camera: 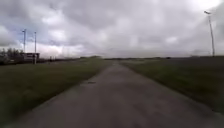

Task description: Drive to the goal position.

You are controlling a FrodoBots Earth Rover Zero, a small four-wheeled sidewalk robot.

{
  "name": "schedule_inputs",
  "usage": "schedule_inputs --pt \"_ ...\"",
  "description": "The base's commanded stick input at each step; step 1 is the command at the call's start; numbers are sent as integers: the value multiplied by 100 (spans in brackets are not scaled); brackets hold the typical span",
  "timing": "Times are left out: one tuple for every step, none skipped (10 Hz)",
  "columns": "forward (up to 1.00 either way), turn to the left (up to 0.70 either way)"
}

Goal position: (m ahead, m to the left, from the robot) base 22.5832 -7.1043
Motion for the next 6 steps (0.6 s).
schedule_inputs --pt "99 0" --pt "99 0" --pt "99 0" --pt "99 0" --pt "99 0" --pt "99 0"
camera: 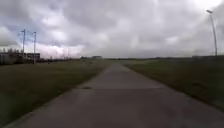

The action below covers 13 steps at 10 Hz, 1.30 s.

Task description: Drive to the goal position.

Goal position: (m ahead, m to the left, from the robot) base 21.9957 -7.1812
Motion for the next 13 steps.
schedule_inputs --pt "99 0" --pt "99 0" --pt "99 0" --pt "99 0" --pt "99 0" --pt "99 -2" --pt "99 -40" --pt "99 -31" --pt "99 -4" --pt "99 0" --pt "99 0" --pt "99 0" --pt "99 0"
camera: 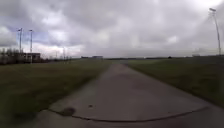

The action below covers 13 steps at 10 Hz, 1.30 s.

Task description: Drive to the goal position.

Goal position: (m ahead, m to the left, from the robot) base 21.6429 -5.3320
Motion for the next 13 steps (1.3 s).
schedule_inputs --pt "99 0" --pt "99 0" --pt "99 0" --pt "99 0" --pt "99 0" --pt "99 -2" --pt "99 -11" --pt "99 -39" --pt "99 -10" --pt "99 0" --pt "100 0" --pt "100 0" --pt "100 0"
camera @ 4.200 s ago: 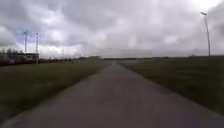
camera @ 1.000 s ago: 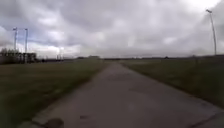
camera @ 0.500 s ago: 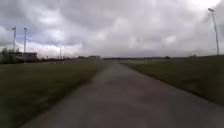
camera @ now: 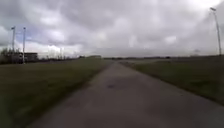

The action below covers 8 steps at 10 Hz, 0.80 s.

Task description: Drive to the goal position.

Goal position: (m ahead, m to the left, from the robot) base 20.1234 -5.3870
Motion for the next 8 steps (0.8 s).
schedule_inputs --pt "100 0" --pt "100 0" --pt "100 0" --pt "100 0" --pt "100 0" --pt "100 0" --pt "100 0" --pt "100 0"
